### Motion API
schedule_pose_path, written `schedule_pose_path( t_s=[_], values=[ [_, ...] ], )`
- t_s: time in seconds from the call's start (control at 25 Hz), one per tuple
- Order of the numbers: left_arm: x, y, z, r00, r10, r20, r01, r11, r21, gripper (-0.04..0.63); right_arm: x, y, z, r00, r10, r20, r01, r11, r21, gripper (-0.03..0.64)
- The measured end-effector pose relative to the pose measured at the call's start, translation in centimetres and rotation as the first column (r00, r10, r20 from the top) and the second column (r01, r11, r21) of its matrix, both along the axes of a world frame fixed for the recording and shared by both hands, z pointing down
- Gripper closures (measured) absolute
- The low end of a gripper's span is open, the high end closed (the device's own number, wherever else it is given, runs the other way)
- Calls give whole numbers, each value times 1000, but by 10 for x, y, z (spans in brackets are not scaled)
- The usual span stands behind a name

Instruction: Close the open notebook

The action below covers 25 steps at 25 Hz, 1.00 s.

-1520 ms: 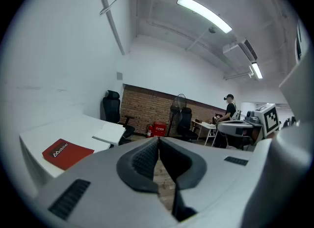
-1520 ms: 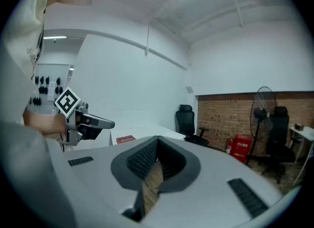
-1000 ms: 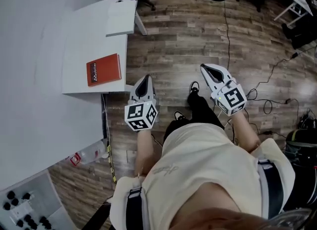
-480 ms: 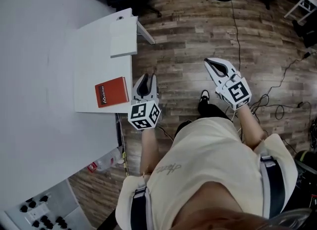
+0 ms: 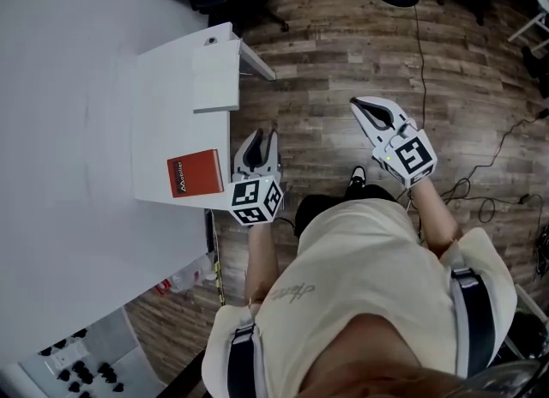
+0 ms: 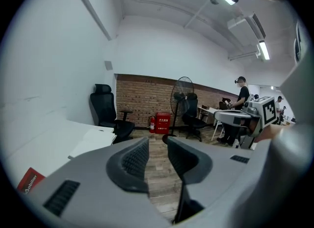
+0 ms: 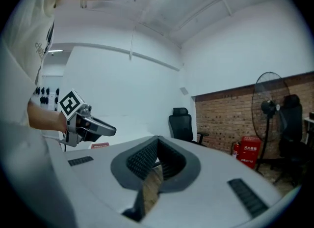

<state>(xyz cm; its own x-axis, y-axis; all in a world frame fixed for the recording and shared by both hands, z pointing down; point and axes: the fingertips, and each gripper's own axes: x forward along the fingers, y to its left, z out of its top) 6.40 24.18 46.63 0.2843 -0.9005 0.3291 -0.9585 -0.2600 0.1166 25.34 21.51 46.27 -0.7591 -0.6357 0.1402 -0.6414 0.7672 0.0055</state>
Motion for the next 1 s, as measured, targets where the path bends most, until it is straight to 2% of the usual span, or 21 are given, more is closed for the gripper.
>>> schedule_pose_path(
  t_s=[0.32,0.56,0.84,1.0],
  values=[
    [-7,-36,15,1000,-25,-17,24,999,-40,469,-15,-40,11,999,-50,-10,50,998,-43,612],
    [-33,-96,35,998,-32,-50,29,998,-59,469,-39,-94,17,998,-54,-45,51,997,-63,612],
    [-64,-189,11,999,-13,-47,13,1000,8,471,-88,-179,-21,989,-87,-116,90,996,23,612],
    [-84,-216,1,999,-8,-39,9,1000,21,469,-116,-211,-32,991,-102,-83,105,994,32,612]
  ],
)
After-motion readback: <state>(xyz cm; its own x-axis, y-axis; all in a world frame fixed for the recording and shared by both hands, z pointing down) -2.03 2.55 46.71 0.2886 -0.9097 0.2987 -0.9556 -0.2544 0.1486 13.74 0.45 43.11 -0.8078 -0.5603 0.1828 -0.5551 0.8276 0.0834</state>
